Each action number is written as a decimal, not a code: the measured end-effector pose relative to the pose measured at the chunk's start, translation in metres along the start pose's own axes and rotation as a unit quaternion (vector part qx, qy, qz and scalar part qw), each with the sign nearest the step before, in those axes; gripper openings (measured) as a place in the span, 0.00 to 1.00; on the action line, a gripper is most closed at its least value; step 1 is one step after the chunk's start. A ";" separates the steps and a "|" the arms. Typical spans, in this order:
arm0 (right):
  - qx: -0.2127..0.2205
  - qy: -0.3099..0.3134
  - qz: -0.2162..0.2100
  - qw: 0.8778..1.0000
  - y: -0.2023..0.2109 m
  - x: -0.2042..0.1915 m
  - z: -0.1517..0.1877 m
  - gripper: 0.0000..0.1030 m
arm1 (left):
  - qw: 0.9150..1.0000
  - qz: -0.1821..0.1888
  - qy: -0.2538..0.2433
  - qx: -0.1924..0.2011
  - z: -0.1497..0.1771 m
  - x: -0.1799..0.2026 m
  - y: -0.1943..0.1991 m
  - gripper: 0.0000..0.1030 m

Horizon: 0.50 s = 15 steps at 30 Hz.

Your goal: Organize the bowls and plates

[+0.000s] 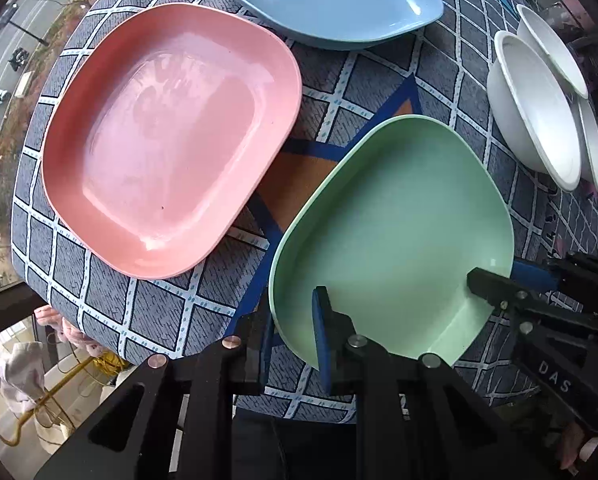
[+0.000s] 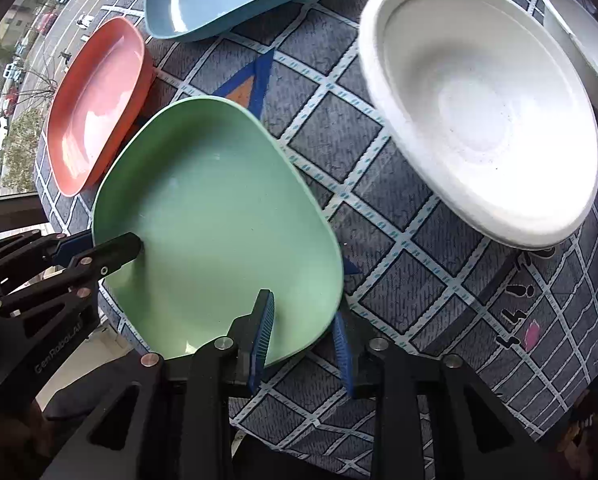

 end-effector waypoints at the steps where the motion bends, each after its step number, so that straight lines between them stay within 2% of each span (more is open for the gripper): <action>1: 0.004 -0.004 -0.003 1.000 -0.003 0.006 0.004 0.12 | 1.000 0.000 0.000 -0.001 -0.001 0.000 0.002 0.17; 11: 0.044 0.000 0.008 0.999 0.031 -0.002 0.004 0.11 | 0.999 0.005 -0.028 0.028 0.002 0.008 0.035 0.17; 15: 0.066 -0.006 0.014 0.998 0.051 0.000 0.022 0.11 | 0.998 0.008 -0.045 0.046 0.004 0.019 0.052 0.17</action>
Point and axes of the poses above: each gripper's, at about its wrist camera, not at the fingertips, and y roughly against the way its jaws point, x to its right, z to its underside, the point moved 6 cm from there along -y, roughly the way its jaws point, and after that the axes turned 11 degrees about y, right-handed, at the moved point
